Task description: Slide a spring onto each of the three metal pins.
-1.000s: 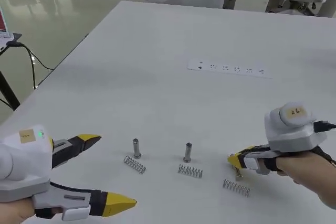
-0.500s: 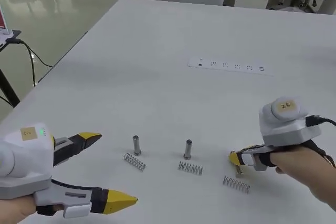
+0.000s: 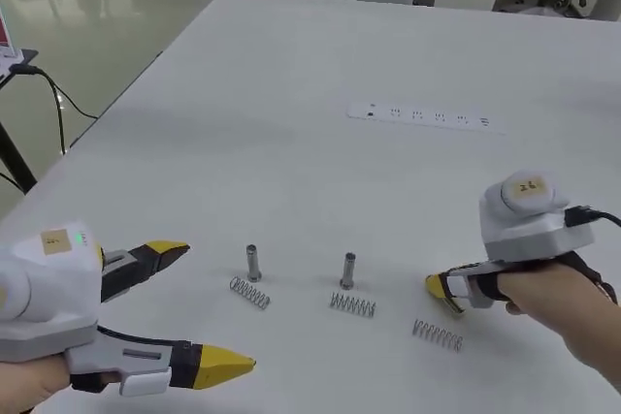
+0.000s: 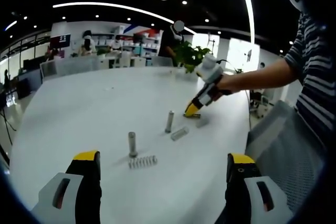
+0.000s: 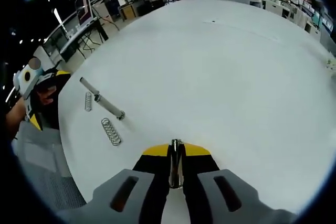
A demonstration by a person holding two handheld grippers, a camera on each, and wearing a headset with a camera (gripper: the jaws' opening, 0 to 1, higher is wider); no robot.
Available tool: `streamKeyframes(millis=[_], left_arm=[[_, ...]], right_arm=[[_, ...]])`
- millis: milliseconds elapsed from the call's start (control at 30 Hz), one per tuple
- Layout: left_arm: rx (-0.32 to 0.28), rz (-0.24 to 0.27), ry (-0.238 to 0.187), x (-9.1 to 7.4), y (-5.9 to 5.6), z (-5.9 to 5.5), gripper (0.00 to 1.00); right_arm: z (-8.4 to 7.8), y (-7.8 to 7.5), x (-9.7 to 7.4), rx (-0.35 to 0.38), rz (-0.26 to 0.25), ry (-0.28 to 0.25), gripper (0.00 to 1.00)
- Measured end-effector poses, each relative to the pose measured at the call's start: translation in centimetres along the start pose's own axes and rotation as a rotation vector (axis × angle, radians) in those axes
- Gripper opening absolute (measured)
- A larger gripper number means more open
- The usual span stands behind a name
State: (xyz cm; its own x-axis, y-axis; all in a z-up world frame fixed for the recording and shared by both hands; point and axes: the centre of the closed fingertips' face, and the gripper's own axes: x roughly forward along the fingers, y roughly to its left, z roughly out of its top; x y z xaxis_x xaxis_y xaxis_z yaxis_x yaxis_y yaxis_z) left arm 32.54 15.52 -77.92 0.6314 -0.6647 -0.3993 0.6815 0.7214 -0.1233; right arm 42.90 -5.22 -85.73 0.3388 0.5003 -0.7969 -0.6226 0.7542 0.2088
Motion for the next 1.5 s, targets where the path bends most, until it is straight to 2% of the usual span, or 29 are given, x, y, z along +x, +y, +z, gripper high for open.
streamKeyframes(millis=[367,600,967,1167,1333,1500], left_arm=[[-0.001,-0.003,0.006,0.1,-0.2,-0.3,0.97],[0.001,-0.002,-0.004,0.1,-0.3,0.1,0.97],[0.004,-0.003,0.005,-0.1,-0.2,-0.1,0.97],[0.001,0.007,-0.003,-0.4,0.2,0.2,0.97],[0.002,0.006,-0.004,-0.5,0.1,0.2,0.97],[0.000,0.003,0.002,-0.5,-0.1,0.0,0.97]], right_arm=[[0.8,0.5,-1.5,-0.028,0.025,-0.086,0.05],[1.6,0.8,-2.1,-0.065,0.030,-0.141,0.05],[2.3,1.0,-2.3,-0.092,0.026,-0.171,0.05],[2.7,1.4,-2.7,-0.107,0.032,-0.193,0.05],[2.5,1.4,-2.9,-0.152,0.011,-0.209,0.05],[2.2,1.4,-3.3,-0.159,0.003,-0.222,0.05]])
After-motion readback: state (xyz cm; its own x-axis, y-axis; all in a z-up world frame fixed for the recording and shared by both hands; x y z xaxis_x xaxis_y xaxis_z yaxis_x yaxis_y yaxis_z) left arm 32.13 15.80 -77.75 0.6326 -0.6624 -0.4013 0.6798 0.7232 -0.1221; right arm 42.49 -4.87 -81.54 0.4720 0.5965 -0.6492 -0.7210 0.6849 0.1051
